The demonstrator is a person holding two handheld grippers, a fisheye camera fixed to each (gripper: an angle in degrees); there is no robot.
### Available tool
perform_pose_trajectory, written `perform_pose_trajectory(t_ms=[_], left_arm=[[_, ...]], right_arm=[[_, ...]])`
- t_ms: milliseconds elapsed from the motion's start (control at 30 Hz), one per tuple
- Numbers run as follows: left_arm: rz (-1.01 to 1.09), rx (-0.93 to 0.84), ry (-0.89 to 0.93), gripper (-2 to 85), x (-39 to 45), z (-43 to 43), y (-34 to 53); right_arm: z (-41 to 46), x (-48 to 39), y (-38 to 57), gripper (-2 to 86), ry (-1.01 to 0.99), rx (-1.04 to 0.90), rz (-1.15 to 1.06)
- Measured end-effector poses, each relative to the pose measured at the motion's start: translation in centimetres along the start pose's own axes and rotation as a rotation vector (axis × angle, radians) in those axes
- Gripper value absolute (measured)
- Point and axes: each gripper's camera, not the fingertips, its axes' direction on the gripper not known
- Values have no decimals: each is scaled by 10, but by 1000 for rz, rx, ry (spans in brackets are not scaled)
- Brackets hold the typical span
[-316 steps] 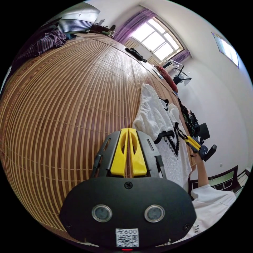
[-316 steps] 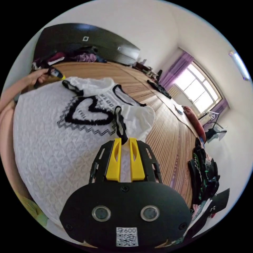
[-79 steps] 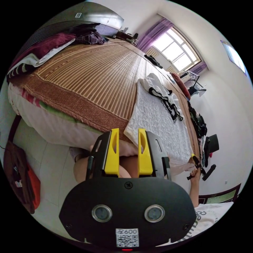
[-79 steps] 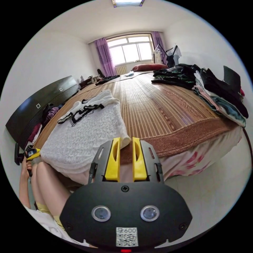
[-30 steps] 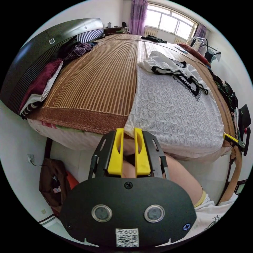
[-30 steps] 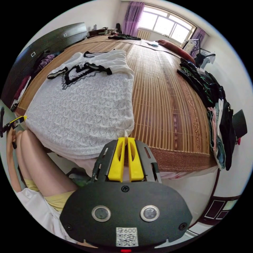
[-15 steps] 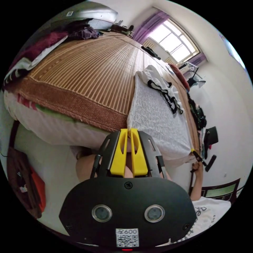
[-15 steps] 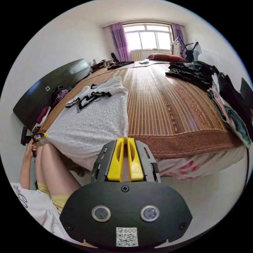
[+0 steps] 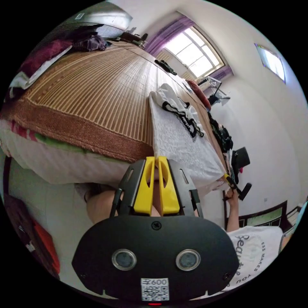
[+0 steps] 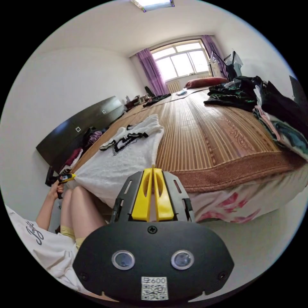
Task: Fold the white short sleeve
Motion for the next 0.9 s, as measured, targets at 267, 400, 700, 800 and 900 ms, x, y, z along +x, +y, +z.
perform_pose_trajectory(t_ms=[267, 400, 700, 800, 900], left_arm=[[51, 15, 267, 20, 52, -119, 5], [94, 3, 302, 20, 82, -184, 14], [182, 69, 271, 19, 113, -271, -52], [177, 67, 322, 18, 105, -257, -114], [185, 41, 364, 19, 92, -236, -182]], right_arm=[[-96, -34, -34, -8, -89, 75, -68], [-137, -61, -50, -8, -14, 54, -128], [-120, -90, -108, -8, 65, 66, -317], [-68, -74, -140, -8, 116, 36, -344], [-15, -51, -171, -8, 143, 10, -338]])
